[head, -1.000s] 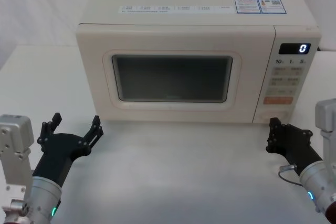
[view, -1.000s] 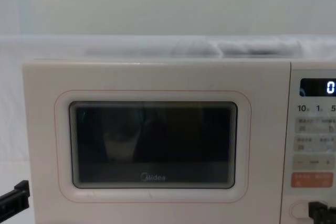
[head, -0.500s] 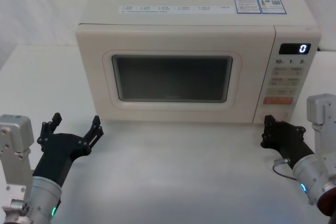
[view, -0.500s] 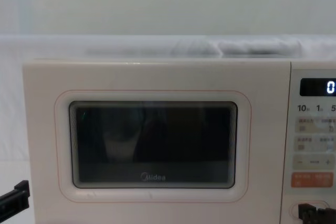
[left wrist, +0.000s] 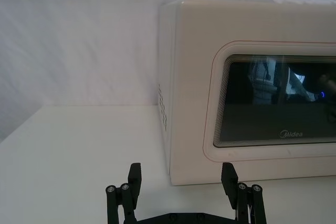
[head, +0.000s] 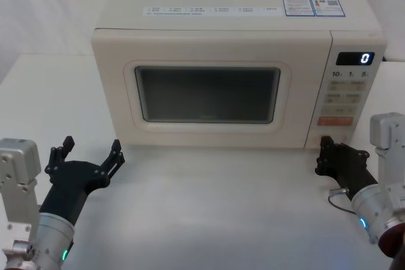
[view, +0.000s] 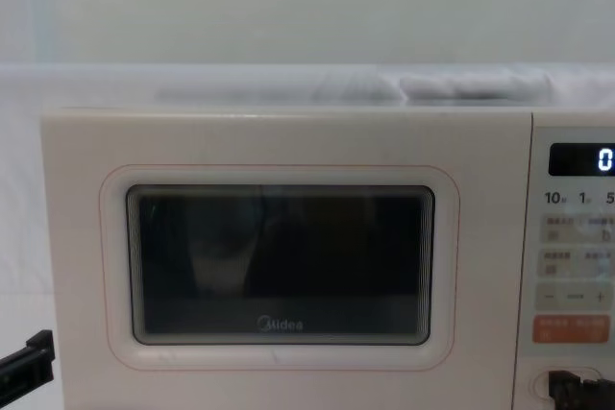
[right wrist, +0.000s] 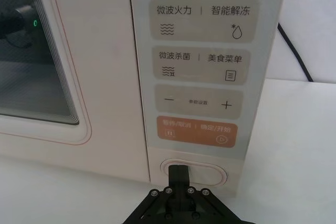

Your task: Press the button to open the microwave door with one hand; close the microwave door with the other hand.

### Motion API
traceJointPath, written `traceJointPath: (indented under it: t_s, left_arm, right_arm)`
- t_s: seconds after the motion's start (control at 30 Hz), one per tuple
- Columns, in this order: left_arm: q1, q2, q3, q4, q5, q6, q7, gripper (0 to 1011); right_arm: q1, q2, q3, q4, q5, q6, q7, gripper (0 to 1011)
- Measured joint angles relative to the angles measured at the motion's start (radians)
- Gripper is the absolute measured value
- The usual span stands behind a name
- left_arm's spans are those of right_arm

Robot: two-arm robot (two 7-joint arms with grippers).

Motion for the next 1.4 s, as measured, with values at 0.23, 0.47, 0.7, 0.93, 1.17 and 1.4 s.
traceJointPath:
  t_s: [0.23, 0.47, 0.7, 0.93, 1.17, 1.4]
  left_arm:
    - [0.0, 0.0, 0.0, 0.0, 0.0, 0.0, 0.0, 1001]
    - [0.0, 0.0, 0.0, 0.0, 0.0, 0.0, 0.0, 1001]
    - [0.0, 0.0, 0.0, 0.0, 0.0, 0.0, 0.0, 1001]
    - [0.0, 0.0, 0.0, 0.0, 0.0, 0.0, 0.0, 1001]
    - [0.0, 0.0, 0.0, 0.0, 0.0, 0.0, 0.0, 1001]
    - [0.0, 0.0, 0.0, 0.0, 0.0, 0.0, 0.0, 1001]
  right_arm:
    - [0.014, -0.007, 0.006, 0.026, -0.001, -0.004, -0.001, 0]
    - [0.02, -0.013, 0.011, 0.039, -0.004, -0.01, -0.006, 0]
    - [0.019, -0.017, 0.017, 0.04, -0.01, -0.016, -0.013, 0]
    - [0.025, -0.024, 0.023, 0.051, -0.012, -0.026, -0.016, 0]
    - [0.044, -0.03, 0.023, 0.076, -0.015, -0.034, -0.014, 0]
    - [0.071, -0.039, 0.023, 0.115, -0.017, -0.047, -0.014, 0]
